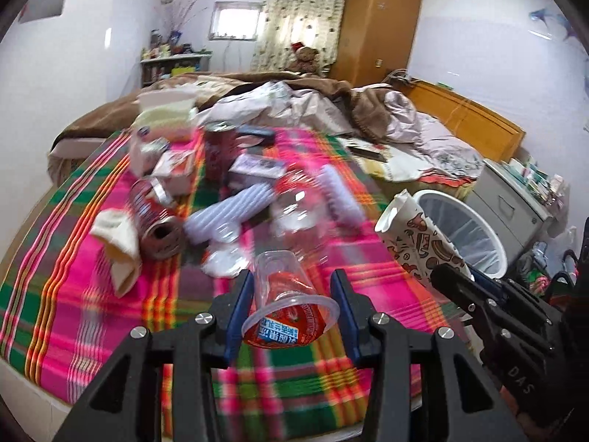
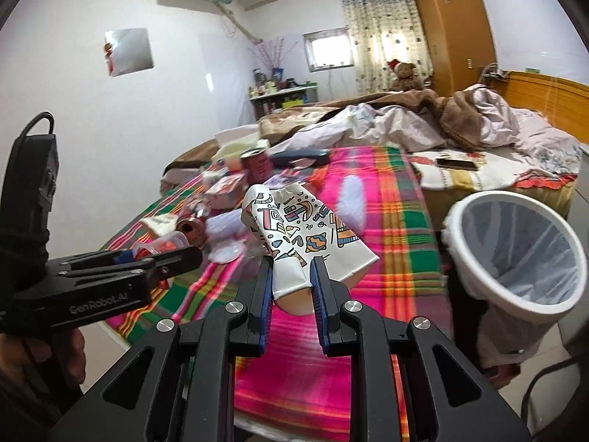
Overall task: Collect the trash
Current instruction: 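Carry both cups to the white wastebasket and open both tools to drop them, then grasp the cloth bag with the left tool while the right tool grasps the white foam net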
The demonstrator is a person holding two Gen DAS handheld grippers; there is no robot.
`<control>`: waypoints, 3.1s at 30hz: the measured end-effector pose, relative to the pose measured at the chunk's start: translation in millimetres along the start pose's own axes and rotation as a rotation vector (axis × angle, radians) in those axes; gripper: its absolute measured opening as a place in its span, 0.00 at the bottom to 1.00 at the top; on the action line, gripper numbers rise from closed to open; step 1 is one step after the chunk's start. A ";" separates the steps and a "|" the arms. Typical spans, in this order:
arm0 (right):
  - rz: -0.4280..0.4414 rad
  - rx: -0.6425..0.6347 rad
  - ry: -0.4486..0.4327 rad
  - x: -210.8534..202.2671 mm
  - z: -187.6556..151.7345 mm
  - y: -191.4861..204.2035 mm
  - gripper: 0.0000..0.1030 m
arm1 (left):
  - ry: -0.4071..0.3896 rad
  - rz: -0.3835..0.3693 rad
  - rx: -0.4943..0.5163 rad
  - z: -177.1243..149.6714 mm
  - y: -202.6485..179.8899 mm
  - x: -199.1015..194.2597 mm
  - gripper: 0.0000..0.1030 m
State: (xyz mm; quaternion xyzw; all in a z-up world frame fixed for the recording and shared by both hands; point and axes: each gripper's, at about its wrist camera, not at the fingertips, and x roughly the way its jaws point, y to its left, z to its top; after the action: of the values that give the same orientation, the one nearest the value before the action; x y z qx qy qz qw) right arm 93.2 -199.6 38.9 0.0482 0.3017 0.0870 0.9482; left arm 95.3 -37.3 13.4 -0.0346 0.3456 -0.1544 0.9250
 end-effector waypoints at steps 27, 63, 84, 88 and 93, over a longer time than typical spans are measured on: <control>-0.379 0.197 0.029 -14.3 19.2 -148.8 0.20 | 0.088 -0.342 0.235 61.0 -187.4 93.8 0.44; -0.374 0.215 0.057 -12.5 31.2 -143.4 0.48 | 0.063 -0.249 0.169 60.3 -142.5 88.2 0.71; -0.195 0.120 0.076 41.2 47.8 -64.3 0.48 | -0.034 0.004 -0.035 47.1 3.6 31.7 0.71; -0.162 0.115 0.095 56.4 50.7 -55.0 0.48 | -0.038 0.045 -0.086 45.1 31.9 27.0 0.71; -0.130 0.109 0.132 81.0 53.2 -45.7 0.48 | -0.047 0.126 -0.131 41.8 65.4 21.4 0.71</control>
State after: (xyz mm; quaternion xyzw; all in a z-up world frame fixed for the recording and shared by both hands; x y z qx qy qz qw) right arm 195.3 -230.8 29.9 0.0743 0.3704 0.0118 0.9258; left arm 154.9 16.4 20.5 -0.0768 0.3347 -0.0721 0.9364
